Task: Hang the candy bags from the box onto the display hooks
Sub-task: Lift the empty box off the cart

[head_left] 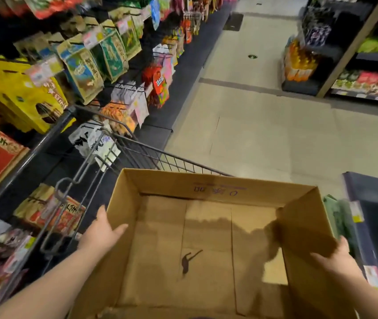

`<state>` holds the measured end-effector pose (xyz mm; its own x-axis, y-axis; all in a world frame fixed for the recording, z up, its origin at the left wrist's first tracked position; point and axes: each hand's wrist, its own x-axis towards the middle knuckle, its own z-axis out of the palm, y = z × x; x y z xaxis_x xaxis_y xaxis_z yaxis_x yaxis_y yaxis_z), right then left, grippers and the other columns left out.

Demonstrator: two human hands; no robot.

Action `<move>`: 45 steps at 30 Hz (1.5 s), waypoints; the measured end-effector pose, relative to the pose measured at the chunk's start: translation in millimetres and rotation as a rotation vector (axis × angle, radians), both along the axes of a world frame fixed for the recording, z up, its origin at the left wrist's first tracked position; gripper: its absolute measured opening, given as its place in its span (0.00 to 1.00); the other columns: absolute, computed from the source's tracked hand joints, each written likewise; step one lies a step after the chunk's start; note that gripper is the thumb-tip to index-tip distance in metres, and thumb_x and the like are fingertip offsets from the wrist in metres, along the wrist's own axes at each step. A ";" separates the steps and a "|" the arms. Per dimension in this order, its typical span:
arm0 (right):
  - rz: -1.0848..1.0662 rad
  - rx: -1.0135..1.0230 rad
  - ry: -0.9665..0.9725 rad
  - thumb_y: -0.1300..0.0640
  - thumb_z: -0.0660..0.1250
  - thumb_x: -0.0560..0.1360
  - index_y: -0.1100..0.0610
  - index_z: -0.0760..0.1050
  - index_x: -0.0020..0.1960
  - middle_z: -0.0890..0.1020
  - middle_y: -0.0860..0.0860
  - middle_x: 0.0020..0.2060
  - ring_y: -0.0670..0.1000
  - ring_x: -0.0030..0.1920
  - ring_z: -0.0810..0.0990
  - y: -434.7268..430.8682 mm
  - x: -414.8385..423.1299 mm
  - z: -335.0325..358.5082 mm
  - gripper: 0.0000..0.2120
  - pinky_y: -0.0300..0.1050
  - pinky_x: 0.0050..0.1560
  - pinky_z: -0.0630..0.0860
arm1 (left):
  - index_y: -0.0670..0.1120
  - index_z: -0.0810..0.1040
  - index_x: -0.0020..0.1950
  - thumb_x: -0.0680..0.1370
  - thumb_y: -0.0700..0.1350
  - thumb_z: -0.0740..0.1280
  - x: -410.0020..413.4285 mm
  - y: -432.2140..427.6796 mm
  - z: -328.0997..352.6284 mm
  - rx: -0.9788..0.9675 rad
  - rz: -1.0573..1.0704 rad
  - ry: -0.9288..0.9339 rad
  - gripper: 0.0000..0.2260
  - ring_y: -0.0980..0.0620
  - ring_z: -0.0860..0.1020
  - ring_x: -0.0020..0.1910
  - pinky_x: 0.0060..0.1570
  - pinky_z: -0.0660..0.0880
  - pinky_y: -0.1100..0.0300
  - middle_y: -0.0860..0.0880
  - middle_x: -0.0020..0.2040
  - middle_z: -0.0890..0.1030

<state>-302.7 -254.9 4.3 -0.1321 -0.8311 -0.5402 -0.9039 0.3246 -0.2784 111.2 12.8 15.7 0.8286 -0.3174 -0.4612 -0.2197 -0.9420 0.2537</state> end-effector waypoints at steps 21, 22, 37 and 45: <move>-0.037 0.030 -0.116 0.55 0.69 0.75 0.66 0.69 0.64 0.78 0.60 0.52 0.60 0.54 0.79 11.8 -9.2 41.2 0.23 0.56 0.58 0.77 | 0.43 0.74 0.62 0.75 0.59 0.68 -18.6 -8.7 60.9 -0.217 0.030 -0.213 0.24 0.38 0.79 0.47 0.41 0.76 0.52 0.41 0.49 0.80; -0.034 0.020 -0.125 0.56 0.68 0.75 0.66 0.67 0.65 0.78 0.60 0.52 0.60 0.54 0.79 16.0 -11.8 45.4 0.23 0.55 0.58 0.77 | 0.43 0.74 0.61 0.74 0.59 0.68 -19.3 -9.2 70.4 -0.219 0.035 -0.235 0.23 0.37 0.79 0.49 0.42 0.76 0.52 0.40 0.50 0.80; 0.088 -0.495 -0.196 0.52 0.66 0.72 0.57 0.69 0.63 0.78 0.58 0.56 0.61 0.56 0.77 46.6 -62.0 193.0 0.21 0.58 0.56 0.77 | 0.41 0.77 0.55 0.68 0.64 0.72 -50.4 53.4 186.8 -0.508 0.158 -0.378 0.29 0.34 0.80 0.50 0.50 0.79 0.44 0.35 0.51 0.81; -0.047 -0.588 -0.255 0.43 0.70 0.70 0.58 0.70 0.65 0.79 0.57 0.56 0.61 0.57 0.78 119.0 -122.7 233.9 0.30 0.54 0.56 0.76 | 0.37 0.74 0.62 0.71 0.61 0.72 -88.5 67.0 216.4 -0.576 0.040 -0.367 0.32 0.33 0.77 0.54 0.47 0.75 0.47 0.34 0.56 0.79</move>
<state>-425.4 -135.9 238.2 -0.1033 -0.9945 -0.0149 -0.7741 0.0898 -0.6267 22.7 79.8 232.1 0.9154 -0.3936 0.0851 -0.3547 -0.6882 0.6329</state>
